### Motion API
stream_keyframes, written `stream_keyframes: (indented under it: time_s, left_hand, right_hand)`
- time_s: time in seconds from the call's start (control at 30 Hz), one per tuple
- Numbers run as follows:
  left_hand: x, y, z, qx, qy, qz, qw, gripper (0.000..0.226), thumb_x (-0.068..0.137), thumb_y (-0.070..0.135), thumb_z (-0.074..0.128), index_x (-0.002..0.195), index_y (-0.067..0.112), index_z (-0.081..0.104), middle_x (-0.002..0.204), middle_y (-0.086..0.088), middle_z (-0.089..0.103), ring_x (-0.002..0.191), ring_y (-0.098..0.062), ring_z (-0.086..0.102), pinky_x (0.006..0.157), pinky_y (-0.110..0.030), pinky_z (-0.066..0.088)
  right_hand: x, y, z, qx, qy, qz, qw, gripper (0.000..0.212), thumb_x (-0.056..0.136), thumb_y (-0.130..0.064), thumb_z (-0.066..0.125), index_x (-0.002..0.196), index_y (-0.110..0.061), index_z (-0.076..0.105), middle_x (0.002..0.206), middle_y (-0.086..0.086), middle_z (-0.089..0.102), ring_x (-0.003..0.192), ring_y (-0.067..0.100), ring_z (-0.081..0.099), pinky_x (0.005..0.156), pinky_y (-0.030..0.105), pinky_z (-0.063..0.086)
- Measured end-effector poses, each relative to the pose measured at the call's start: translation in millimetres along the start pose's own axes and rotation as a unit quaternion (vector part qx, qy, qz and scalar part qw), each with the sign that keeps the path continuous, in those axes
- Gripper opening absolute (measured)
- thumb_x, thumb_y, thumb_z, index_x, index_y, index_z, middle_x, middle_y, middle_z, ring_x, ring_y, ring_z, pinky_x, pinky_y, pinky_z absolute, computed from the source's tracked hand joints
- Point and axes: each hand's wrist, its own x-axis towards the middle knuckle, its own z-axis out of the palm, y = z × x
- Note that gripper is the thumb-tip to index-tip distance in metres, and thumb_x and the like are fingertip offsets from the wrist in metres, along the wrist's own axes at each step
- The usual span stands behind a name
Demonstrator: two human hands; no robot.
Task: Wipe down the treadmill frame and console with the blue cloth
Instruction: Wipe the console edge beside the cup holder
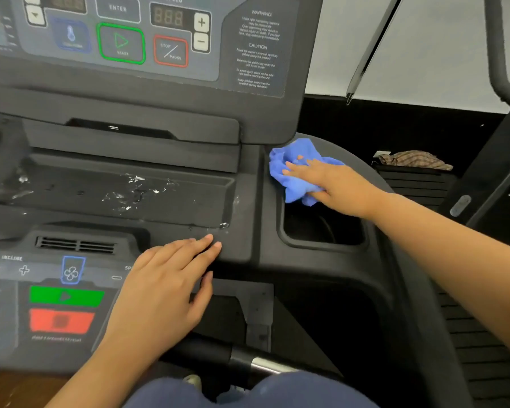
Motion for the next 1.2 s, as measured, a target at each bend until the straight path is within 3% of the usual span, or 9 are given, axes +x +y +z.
stream_keyframes:
  time_s: [0.13, 0.3, 0.43, 0.5, 0.67, 0.8, 0.9, 1.03, 1.2]
  left_hand:
    - [-1, 0, 0, 0.007, -0.007, 0.001, 1.000, 0.044, 0.082, 0.032, 0.047, 0.119, 0.019, 0.066, 0.122, 0.003, 0.065, 0.106, -0.019, 0.064, 0.088, -0.031, 0.038]
    - [-1, 1, -1, 0.012, -0.008, 0.008, 1.000, 0.044, 0.083, 0.032, 0.045, 0.119, 0.017, 0.066, 0.122, 0.002, 0.065, 0.106, -0.019, 0.064, 0.088, -0.031, 0.038]
    - [-1, 0, -1, 0.014, -0.010, 0.007, 1.000, 0.045, 0.084, 0.033, 0.044, 0.119, 0.018, 0.066, 0.122, 0.002, 0.065, 0.107, -0.019, 0.063, 0.088, -0.031, 0.037]
    - [-1, 0, -1, 0.012, -0.006, 0.009, 1.000, 0.044, 0.084, 0.032, 0.045, 0.119, 0.017, 0.067, 0.121, 0.002, 0.066, 0.106, -0.019, 0.064, 0.088, -0.031, 0.038]
    - [-1, -1, -1, 0.011, -0.010, 0.010, 1.000, 0.043, 0.084, 0.033, 0.044, 0.118, 0.019, 0.067, 0.122, 0.003, 0.065, 0.107, -0.018, 0.063, 0.088, -0.031, 0.038]
    - [-1, -1, 0, 0.010, -0.009, 0.010, 1.000, 0.042, 0.084, 0.033, 0.045, 0.118, 0.019, 0.067, 0.122, 0.004, 0.065, 0.107, -0.018, 0.063, 0.088, -0.031, 0.038]
    - [-2, -2, -1, 0.014, -0.008, 0.008, 1.000, 0.042, 0.083, 0.033, 0.047, 0.119, 0.020, 0.066, 0.122, 0.004, 0.065, 0.107, -0.017, 0.062, 0.088, -0.031, 0.038]
    - [-1, -2, -1, 0.009, -0.007, 0.008, 1.000, 0.041, 0.082, 0.032, 0.049, 0.118, 0.020, 0.067, 0.121, 0.004, 0.065, 0.106, -0.017, 0.063, 0.087, -0.030, 0.037]
    - [0, -2, -2, 0.005, -0.020, 0.000, 1.000, 0.042, 0.083, 0.033, 0.046, 0.117, 0.021, 0.067, 0.121, 0.005, 0.065, 0.105, -0.017, 0.063, 0.086, -0.030, 0.038]
  right_hand:
    - [-30, 9, 8, -0.169, -0.108, -0.102, 0.974, 0.041, 0.088, -0.018, 0.041, 0.119, -0.010, 0.066, 0.124, 0.010, 0.064, 0.115, 0.027, 0.061, 0.101, 0.040, 0.043]
    - [-11, -23, 19, -0.129, -0.196, 0.047, 0.971, 0.052, 0.101, -0.015, 0.037, 0.150, -0.010, 0.023, 0.155, 0.014, 0.025, 0.142, 0.031, 0.026, 0.115, 0.040, 0.020]
    - [-6, -28, 38, -0.007, -0.202, 0.117, 0.972, 0.057, 0.100, -0.017, 0.039, 0.152, -0.014, 0.015, 0.151, 0.014, 0.032, 0.129, 0.030, 0.043, 0.106, 0.034, 0.033]
    - [-8, -26, 38, -0.002, -0.205, 0.123, 0.971, 0.060, 0.100, -0.016, 0.041, 0.152, -0.018, 0.013, 0.139, 0.001, 0.042, 0.107, 0.021, 0.053, 0.087, 0.019, 0.034]
    - [-8, -22, 30, 0.033, -0.213, 0.176, 0.961, 0.051, 0.096, -0.033, 0.050, 0.144, -0.033, 0.035, 0.113, 0.006, 0.060, 0.096, 0.027, 0.060, 0.080, 0.027, 0.039]
    - [-20, -28, 16, 0.016, -0.264, 0.224, 0.938, 0.032, 0.096, -0.028, 0.045, 0.119, -0.013, 0.063, 0.113, 0.004, 0.064, 0.096, 0.024, 0.057, 0.080, 0.027, 0.038]
    - [-24, -37, 7, 0.034, -0.292, 0.258, 0.920, 0.034, 0.095, -0.029, 0.044, 0.112, -0.010, 0.066, 0.103, -0.007, 0.057, 0.089, 0.021, 0.055, 0.076, 0.028, 0.041]
    - [-21, -40, -1, 0.057, -0.312, 0.278, 0.907, 0.029, 0.086, -0.013, 0.045, 0.103, 0.000, 0.064, 0.076, 0.013, 0.059, 0.059, 0.021, 0.049, 0.058, 0.028, 0.039]
    - [-23, -36, -2, 0.150, -0.291, 0.267, 0.906, 0.026, 0.081, -0.010, 0.048, 0.100, 0.000, 0.062, 0.079, 0.022, 0.059, 0.064, 0.023, 0.049, 0.063, 0.032, 0.041]
